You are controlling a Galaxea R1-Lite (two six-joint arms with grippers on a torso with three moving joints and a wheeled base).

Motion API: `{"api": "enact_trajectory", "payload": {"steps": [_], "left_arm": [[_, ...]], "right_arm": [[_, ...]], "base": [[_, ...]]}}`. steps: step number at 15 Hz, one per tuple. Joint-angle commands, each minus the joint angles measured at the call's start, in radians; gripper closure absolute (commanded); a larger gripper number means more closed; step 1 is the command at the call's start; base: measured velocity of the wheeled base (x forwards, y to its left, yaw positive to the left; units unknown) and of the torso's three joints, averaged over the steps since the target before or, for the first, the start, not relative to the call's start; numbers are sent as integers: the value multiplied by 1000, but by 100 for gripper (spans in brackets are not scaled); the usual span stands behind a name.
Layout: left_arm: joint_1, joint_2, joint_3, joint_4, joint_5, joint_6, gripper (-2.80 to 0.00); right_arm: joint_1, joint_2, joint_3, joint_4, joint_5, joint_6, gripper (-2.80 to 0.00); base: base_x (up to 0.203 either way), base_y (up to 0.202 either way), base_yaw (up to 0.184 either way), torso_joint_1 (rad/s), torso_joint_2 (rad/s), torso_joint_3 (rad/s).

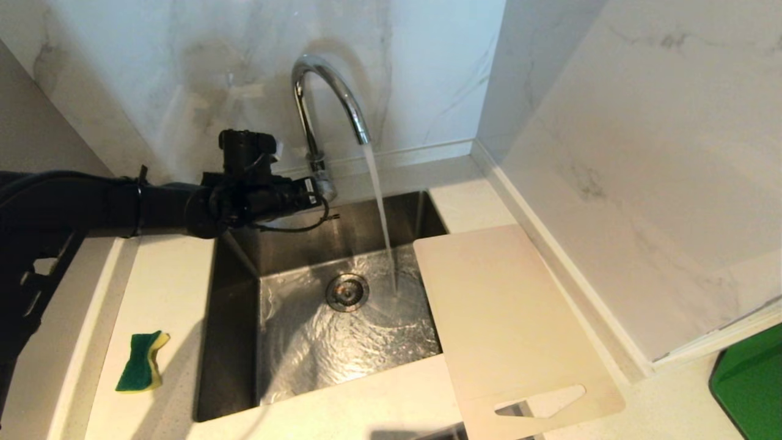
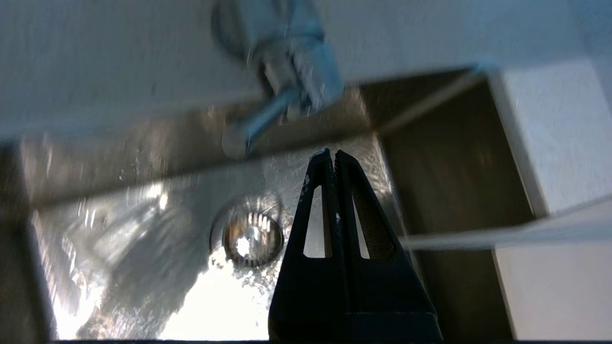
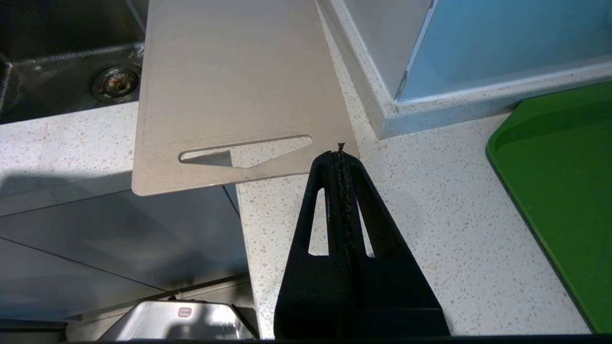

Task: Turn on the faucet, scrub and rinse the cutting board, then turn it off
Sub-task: Turn off the tap

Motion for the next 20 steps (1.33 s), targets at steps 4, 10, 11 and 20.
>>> {"api": "enact_trajectory", "payload": {"steps": [4, 10, 11, 20], "left_arm": [[22, 105, 14, -199, -3, 20, 0], [35, 133, -81, -204, 2, 20, 0], [37, 141, -91, -205, 5, 20, 0], [97, 171, -104, -213, -6, 21, 0]], "right_arm": [[0, 1, 2, -1, 0, -2, 0], [0, 1, 2, -1, 0, -2, 0], [0, 1, 2, -1, 0, -2, 0], [0, 1, 2, -1, 0, -2, 0]], "base": [[0, 0, 0, 0, 0, 0], [0, 0, 0, 0, 0, 0], [0, 0, 0, 0, 0, 0], [0, 0, 0, 0, 0, 0]]}}
